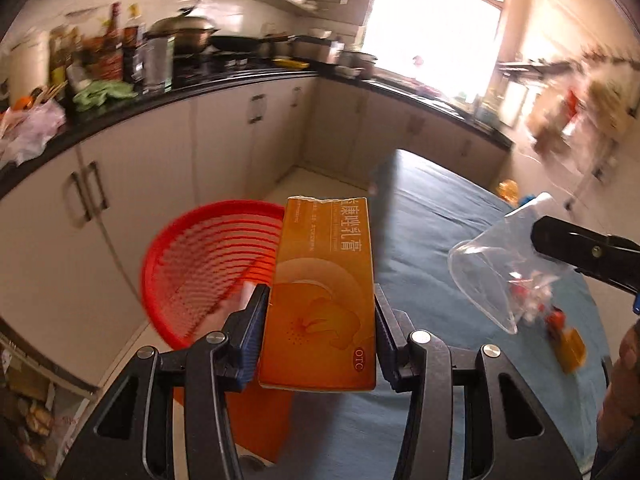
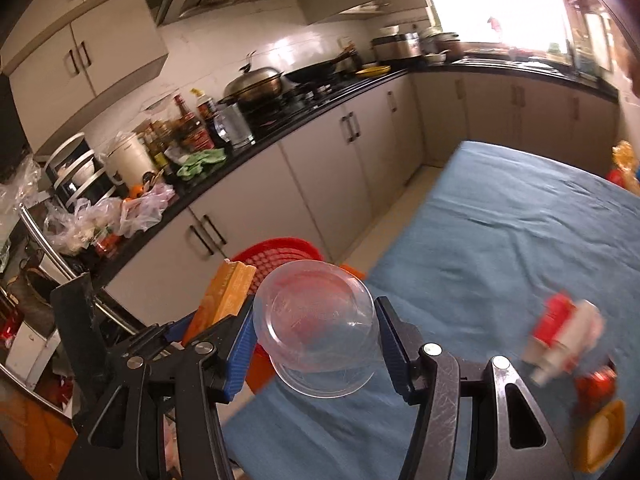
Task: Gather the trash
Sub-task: 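Drop the orange box into the red basket with the left tool while the right holds the cups, then return both open tools from the basket to the table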
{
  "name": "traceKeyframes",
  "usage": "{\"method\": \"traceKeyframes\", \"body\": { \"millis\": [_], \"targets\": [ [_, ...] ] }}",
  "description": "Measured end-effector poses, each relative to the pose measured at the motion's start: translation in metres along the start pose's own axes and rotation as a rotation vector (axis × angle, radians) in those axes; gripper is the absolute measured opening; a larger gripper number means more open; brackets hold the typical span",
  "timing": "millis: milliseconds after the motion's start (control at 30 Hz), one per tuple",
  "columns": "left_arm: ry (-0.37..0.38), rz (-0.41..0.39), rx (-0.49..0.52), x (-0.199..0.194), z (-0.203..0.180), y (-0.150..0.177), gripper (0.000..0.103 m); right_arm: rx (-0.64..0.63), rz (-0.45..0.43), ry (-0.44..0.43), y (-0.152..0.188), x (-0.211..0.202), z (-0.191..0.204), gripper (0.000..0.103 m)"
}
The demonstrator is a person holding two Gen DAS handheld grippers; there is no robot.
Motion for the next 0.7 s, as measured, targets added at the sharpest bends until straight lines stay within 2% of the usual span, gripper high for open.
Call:
{"method": "traceKeyframes", "body": {
  "millis": [133, 333, 433, 567, 700],
  "targets": [
    [-0.053, 0.03, -0.056, 0.02, 0.034, -0.002, 0.047, -0.008, 0.04, -0.008, -0.008, 0.043, 0.025, 0.061],
    [-0.081, 0.052, -0.131, 0.036, 0.065, 0.004, 0.047, 0.019, 0.099, -0.02, -0.016, 0.104, 0.044, 0.063],
    [-0.083, 0.057, -0.173, 0.041, 0.075, 0.007, 0.059, 0.03, 0.142, -0.043, -0.017, 0.127, 0.048, 0.066],
    [-0.095, 0.037, -0.164, 0.035, 0.074, 0.011, 0.059, 0.036, 0.138, -0.061, -0.015, 0.123, 0.041, 0.068],
    [-0.083, 0.01, -0.13, 0.024, 0.056, 0.014, 0.06, -0.022, 0.081, 0.017, -0.011, 0.098, 0.026, 0.074]
  ]
}}
Point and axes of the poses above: each gripper's, at about its wrist camera, not at the fingertips, and x roughly the way its jaws point, z to its left, y to its underside, the point moved 6 cm from there along x, roughly the way its jaws point, and after that the axes turned 9 degrees about x, right-handed, at the moved point
